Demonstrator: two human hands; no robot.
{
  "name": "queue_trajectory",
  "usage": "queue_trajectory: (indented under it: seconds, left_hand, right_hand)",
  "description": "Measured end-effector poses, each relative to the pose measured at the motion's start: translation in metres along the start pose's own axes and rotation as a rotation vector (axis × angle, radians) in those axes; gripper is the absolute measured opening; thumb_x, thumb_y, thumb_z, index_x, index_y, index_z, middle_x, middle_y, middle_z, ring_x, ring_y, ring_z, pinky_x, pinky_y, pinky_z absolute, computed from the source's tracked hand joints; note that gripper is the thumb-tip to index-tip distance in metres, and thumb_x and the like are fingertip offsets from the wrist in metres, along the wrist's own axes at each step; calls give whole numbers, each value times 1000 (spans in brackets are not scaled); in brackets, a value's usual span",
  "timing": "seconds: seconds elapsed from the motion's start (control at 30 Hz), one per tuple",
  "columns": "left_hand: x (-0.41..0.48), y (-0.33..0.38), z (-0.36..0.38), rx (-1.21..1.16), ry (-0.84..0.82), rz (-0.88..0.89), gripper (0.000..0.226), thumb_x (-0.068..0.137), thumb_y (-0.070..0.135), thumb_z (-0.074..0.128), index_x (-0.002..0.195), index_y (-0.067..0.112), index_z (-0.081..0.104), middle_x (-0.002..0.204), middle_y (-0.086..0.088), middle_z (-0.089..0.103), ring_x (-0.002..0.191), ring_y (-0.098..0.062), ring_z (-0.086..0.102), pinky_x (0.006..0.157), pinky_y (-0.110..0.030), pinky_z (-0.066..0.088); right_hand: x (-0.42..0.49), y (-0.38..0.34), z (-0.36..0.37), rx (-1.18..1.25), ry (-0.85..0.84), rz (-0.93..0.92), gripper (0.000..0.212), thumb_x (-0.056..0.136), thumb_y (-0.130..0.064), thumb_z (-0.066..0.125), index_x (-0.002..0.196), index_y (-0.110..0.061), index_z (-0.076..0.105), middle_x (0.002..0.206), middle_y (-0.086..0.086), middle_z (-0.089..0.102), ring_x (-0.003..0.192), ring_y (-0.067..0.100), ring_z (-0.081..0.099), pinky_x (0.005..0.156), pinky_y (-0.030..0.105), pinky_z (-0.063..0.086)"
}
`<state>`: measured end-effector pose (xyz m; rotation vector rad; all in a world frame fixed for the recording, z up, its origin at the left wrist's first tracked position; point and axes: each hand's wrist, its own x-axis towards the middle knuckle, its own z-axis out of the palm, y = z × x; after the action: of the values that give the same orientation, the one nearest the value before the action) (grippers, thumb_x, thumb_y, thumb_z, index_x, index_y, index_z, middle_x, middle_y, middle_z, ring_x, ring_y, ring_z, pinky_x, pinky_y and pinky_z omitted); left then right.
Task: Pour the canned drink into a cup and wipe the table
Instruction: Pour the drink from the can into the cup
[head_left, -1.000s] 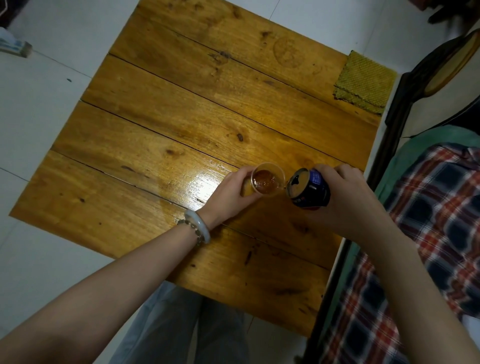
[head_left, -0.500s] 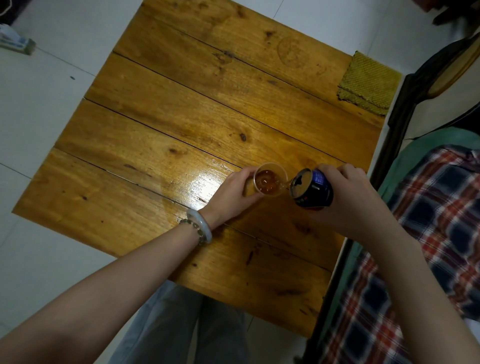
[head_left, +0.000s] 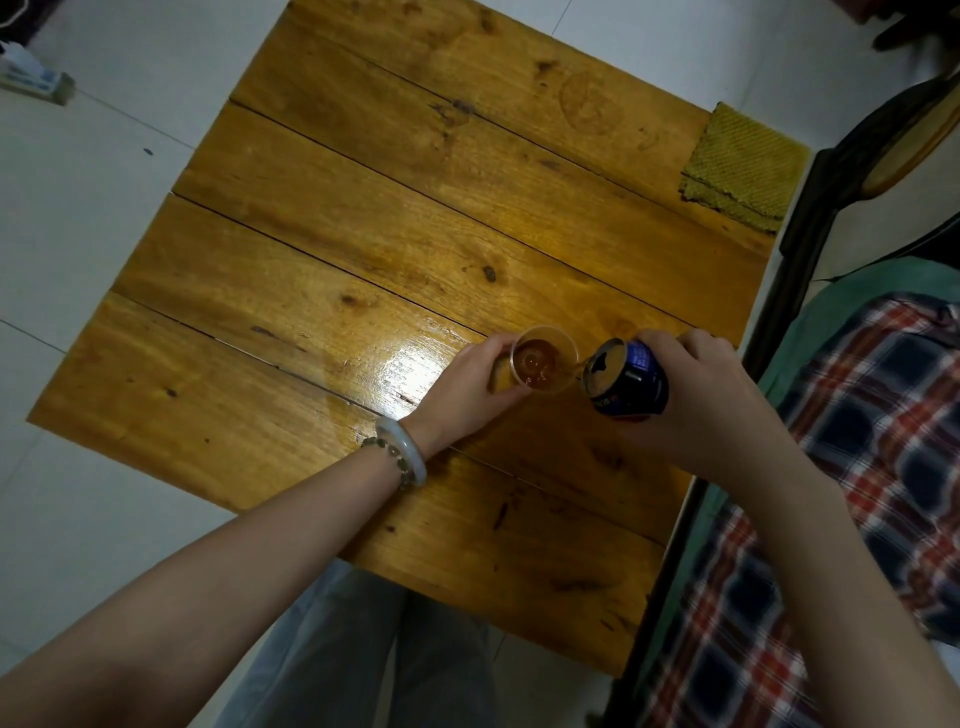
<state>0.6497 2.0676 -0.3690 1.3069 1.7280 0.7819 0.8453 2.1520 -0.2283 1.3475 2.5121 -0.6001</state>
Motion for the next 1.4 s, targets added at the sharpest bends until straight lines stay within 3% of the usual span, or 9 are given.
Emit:
queue_trajectory:
  seconds: [0.67, 0.9, 1.2, 1.4]
  left_hand:
    - [0, -2, 1, -1, 2, 11, 54, 82, 25, 72, 129, 17, 49, 124, -1, 59, 116, -19, 51, 95, -35, 43]
    - [-1, -2, 0, -7, 4, 9, 53, 82, 25, 72, 129, 17, 49, 123, -1, 59, 115, -19, 51, 94, -33, 43]
    - [-1, -1, 0, -28, 7, 4, 53, 82, 24, 72, 130, 17, 49, 124, 1, 59, 116, -17, 51, 93, -28, 41]
    - [-1, 0, 0, -25, 2, 16, 53, 82, 23, 72, 130, 14, 50, 124, -2, 60, 116, -20, 52, 96, -37, 43]
  right_hand:
    - [2, -2, 0, -21, -7, -9, 77, 65, -38, 75, 132, -23, 38, 100, -3, 31, 92, 13, 25, 75, 28, 30]
    - [3, -2, 1, -26, -24, 5, 79, 65, -39, 75, 133, -24, 37, 107, 4, 40, 93, 12, 24, 76, 29, 30]
    - [1, -1, 3, -28, 5, -11, 78, 65, -37, 76, 132, -23, 39, 100, -2, 33, 92, 13, 26, 75, 29, 30]
    - [2, -1, 4, -25, -4, -3, 79, 65, -38, 76, 132, -23, 38, 99, -3, 30, 92, 12, 25, 76, 29, 30]
